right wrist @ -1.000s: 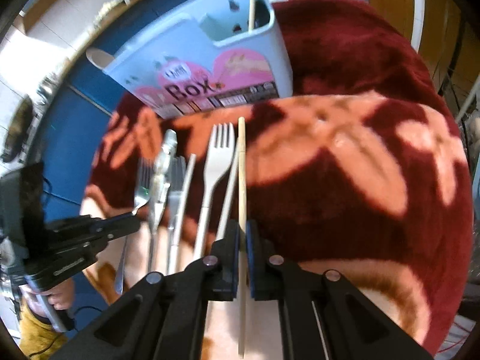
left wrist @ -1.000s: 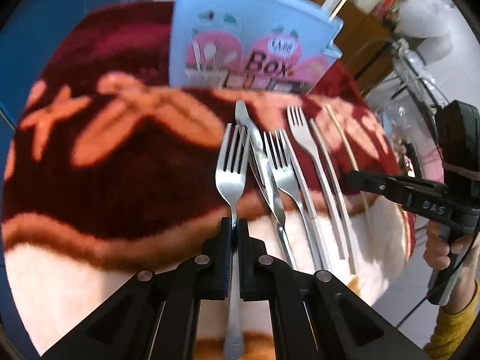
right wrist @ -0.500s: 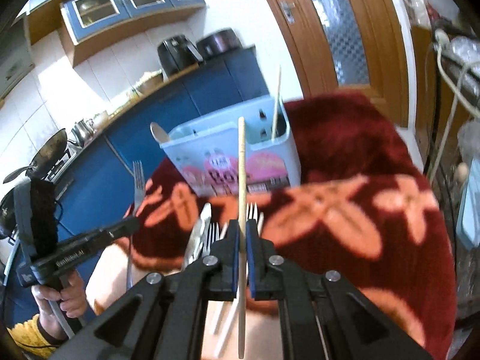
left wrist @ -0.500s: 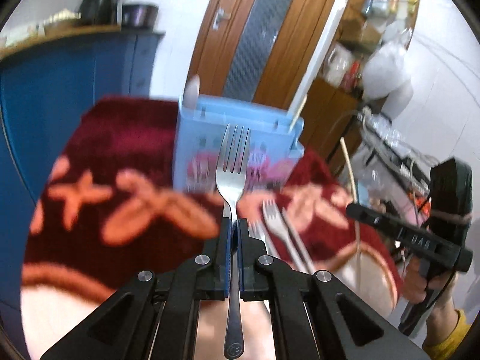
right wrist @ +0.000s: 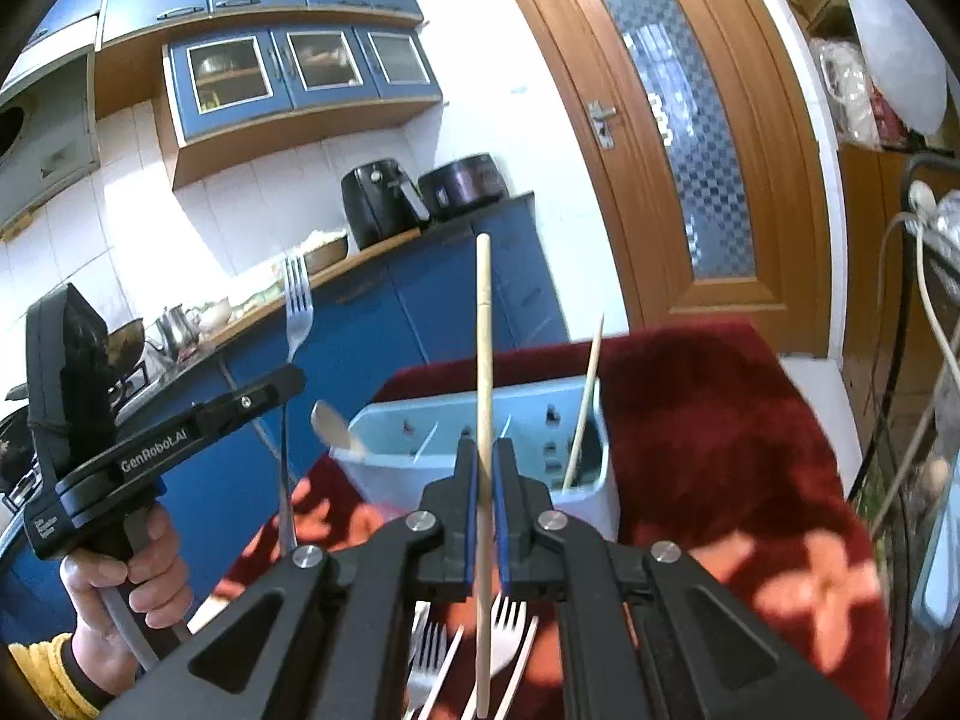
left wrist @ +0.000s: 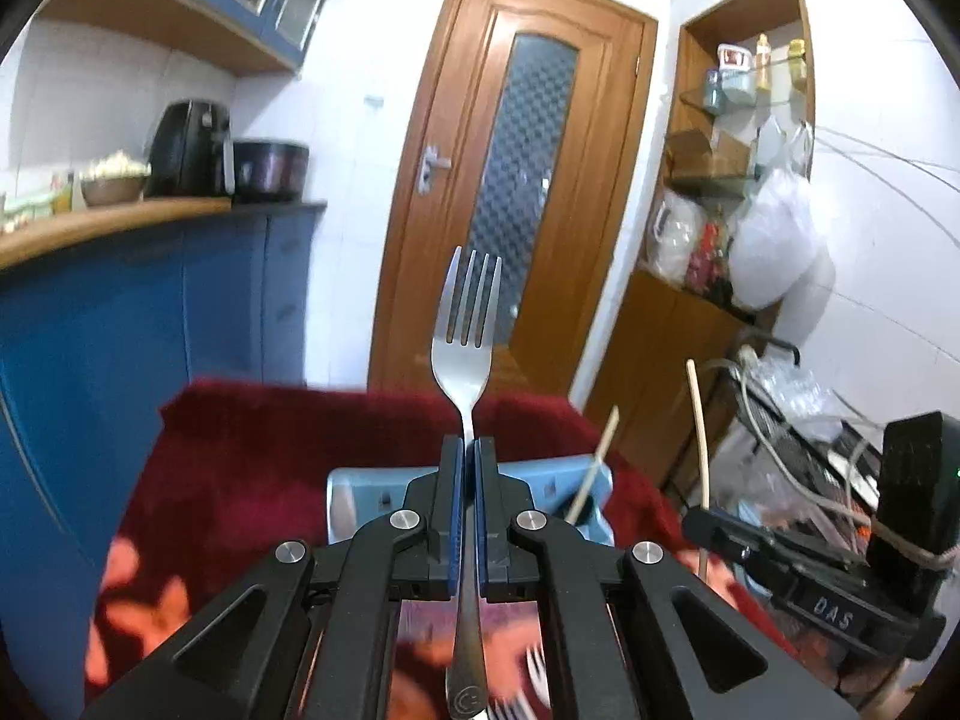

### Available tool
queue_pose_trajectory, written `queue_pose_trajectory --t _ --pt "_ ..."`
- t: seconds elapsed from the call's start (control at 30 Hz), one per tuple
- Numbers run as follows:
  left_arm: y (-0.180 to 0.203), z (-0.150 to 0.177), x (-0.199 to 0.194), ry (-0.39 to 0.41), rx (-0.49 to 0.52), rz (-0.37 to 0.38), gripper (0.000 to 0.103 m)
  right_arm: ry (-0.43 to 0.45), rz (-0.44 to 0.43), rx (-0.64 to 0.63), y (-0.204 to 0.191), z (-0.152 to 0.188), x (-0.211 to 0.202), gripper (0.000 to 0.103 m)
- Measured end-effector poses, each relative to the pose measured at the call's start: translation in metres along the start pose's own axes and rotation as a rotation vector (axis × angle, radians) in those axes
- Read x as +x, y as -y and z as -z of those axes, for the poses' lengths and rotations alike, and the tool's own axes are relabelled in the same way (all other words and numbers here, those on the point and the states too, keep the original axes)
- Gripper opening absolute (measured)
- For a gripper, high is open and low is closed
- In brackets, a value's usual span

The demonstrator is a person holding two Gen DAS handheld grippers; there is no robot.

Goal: Organize utensils
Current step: 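Lift the fork and chopstick over the caddy and release them inside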

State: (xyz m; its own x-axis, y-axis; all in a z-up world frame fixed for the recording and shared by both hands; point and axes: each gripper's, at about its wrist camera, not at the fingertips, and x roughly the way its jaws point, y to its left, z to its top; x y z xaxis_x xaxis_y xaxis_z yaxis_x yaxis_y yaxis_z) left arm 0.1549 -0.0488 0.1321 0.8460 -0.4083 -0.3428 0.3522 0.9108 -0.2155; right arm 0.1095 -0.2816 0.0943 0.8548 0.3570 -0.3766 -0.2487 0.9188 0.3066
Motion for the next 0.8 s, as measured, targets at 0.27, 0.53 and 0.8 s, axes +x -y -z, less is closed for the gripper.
queue_pose_trajectory --t 0.27,0.53,0.8 --pt "0.003 -0.020 0.023 0.179 0.050 -0.095 0.003 0.094 0.028 -0.066 0.002 -0.025 0.028 0.006" --pt "-0.014 -0.006 0.057 0.197 0.031 -0.172 0.003 0.163 0.036 -0.086 0.007 -0.036 0.067 0.006" --pt "-0.031 0.010 0.073 0.156 0.000 -0.162 0.003 0.176 0.089 -0.136 0.010 -0.026 0.097 0.006"
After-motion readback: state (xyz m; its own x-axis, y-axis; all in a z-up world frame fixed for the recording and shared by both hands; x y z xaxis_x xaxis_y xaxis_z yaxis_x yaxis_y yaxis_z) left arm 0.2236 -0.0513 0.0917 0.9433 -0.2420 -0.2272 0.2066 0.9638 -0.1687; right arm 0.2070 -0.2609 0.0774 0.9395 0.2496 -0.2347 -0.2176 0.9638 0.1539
